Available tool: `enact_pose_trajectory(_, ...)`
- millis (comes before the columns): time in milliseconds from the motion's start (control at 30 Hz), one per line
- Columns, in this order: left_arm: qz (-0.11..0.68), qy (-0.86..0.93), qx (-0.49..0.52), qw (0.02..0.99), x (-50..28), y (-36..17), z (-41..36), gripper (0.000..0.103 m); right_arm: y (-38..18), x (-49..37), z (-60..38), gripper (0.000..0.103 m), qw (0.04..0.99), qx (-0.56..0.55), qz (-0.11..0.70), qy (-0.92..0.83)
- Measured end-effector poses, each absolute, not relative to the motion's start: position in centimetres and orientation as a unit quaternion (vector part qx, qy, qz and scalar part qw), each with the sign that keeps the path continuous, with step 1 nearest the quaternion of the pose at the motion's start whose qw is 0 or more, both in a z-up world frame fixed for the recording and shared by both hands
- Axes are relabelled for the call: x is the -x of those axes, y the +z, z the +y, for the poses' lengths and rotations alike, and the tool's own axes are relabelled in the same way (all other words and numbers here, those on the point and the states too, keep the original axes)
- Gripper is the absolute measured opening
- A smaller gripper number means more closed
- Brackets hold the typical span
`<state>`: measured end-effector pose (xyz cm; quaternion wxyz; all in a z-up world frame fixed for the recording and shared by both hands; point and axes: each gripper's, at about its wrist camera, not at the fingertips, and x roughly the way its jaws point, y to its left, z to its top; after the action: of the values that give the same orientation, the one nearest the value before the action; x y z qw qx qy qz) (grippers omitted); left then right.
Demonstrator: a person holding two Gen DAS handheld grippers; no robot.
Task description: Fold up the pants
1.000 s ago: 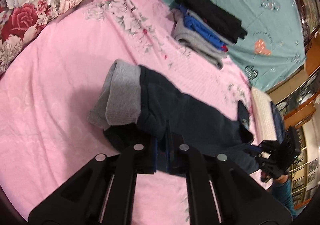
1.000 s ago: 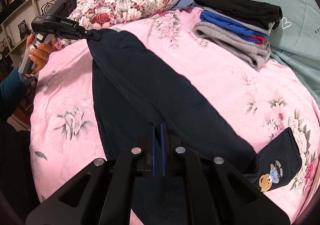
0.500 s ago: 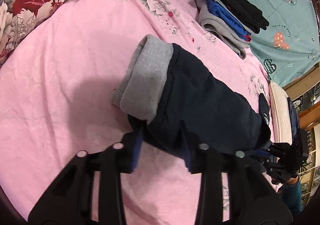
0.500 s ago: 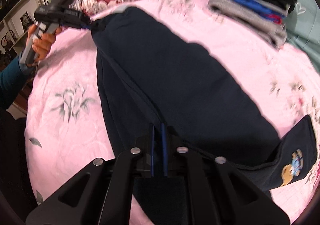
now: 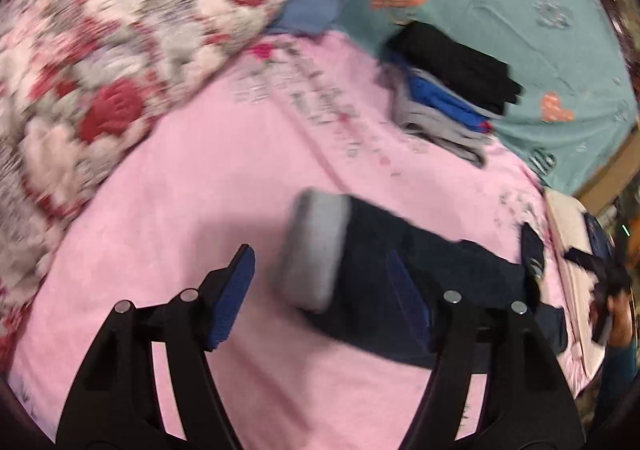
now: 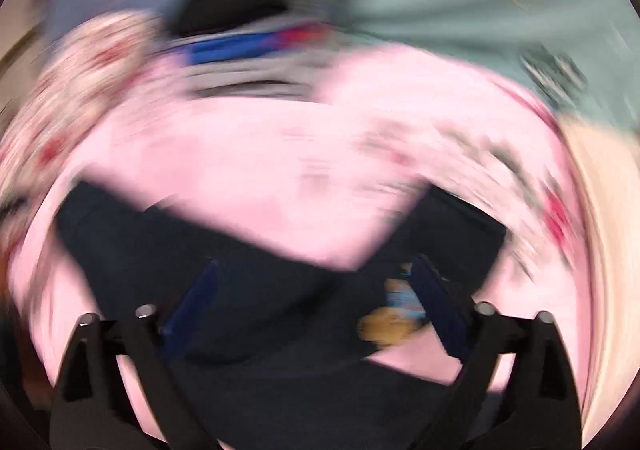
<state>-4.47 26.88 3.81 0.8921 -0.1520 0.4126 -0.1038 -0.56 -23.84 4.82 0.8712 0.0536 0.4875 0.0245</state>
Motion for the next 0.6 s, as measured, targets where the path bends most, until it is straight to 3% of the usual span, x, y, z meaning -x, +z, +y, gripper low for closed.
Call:
enact_pose_trajectory(100, 0.428, -0.166, 0.111, 0.881, 3.3, 2.5, 21.6, 0.073, 3.1, -2.2, -25.7, 0.097, 0.866, -0.078, 0.492, -0.036)
enact_pose_trajectory(267, 0.484, -0.176, 0.014, 0.857, 1.9, -3.2, 15.7, 0.073, -0.5, -5.7, -25.6, 0.071, 0.842, -0.051, 0.530, -0.086)
enact_pose_trajectory(467, 0.459, -0.173, -0.074, 0.868, 3.3, -4.3, 14.4, 0.078, -3.5, -8.9, -25.9, 0.071, 0.828, -0.062, 0.539, -0.143)
enact_pose_trajectory(533, 0.458, -0.181, -0.067, 0.868, 3.3, -4.1, 14.8, 0.078, -3.9, -9.3, -26.2, 0.058, 0.833, -0.074, 0.530, -0.140)
enact_pose_trajectory(600, 0.462, -0.190, -0.048, 0.865, 3.0, -4.0, 15.4, 0.078, -3.7, -9.3, -26.5, 0.033, 0.840, -0.062, 0.521, -0.140)
